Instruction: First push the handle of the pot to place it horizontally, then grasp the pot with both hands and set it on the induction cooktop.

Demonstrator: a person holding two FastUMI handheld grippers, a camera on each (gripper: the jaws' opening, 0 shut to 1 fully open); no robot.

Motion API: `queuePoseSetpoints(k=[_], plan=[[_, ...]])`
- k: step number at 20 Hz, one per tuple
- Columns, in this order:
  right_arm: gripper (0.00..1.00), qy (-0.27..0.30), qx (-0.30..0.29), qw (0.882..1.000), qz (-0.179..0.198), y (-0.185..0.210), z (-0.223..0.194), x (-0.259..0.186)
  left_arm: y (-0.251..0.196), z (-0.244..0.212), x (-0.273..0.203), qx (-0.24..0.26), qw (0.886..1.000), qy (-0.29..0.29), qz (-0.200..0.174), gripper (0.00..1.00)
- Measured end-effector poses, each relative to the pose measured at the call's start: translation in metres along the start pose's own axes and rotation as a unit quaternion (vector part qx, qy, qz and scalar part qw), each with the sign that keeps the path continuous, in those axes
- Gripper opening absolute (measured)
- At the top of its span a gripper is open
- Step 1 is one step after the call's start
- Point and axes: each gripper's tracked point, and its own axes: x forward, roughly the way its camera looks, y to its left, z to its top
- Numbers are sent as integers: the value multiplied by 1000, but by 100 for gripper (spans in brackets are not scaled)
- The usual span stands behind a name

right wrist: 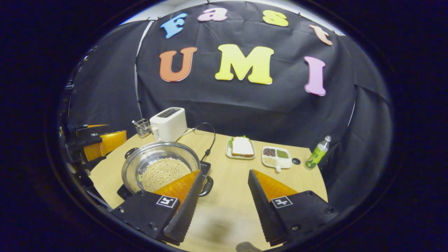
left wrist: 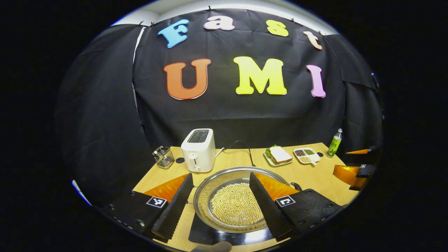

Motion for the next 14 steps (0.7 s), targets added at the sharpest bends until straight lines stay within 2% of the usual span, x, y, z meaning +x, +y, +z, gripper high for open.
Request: queuePoseSetpoints(k=[5, 9, 10, 11, 14], plan=[[83, -52, 3, 999, 2, -41, 34, -62, -44, 53, -54, 5, 999, -44, 5, 97], [83, -99, 18, 995, -19, -93, 68, -118, -85, 93, -95, -3, 997, -73, -1, 96], [87, -107, 21, 994, -23, -105, 78, -135, -92, 104, -105, -2, 997, -82, 3, 97], [100, -120, 26, 992, -29, -116, 83, -144, -102, 114, -115, -6, 996, -91, -3, 96], [100, -144, 37, 988, -46, -147, 95, -172, -132, 135, -138, -21, 994, -106, -21, 96]])
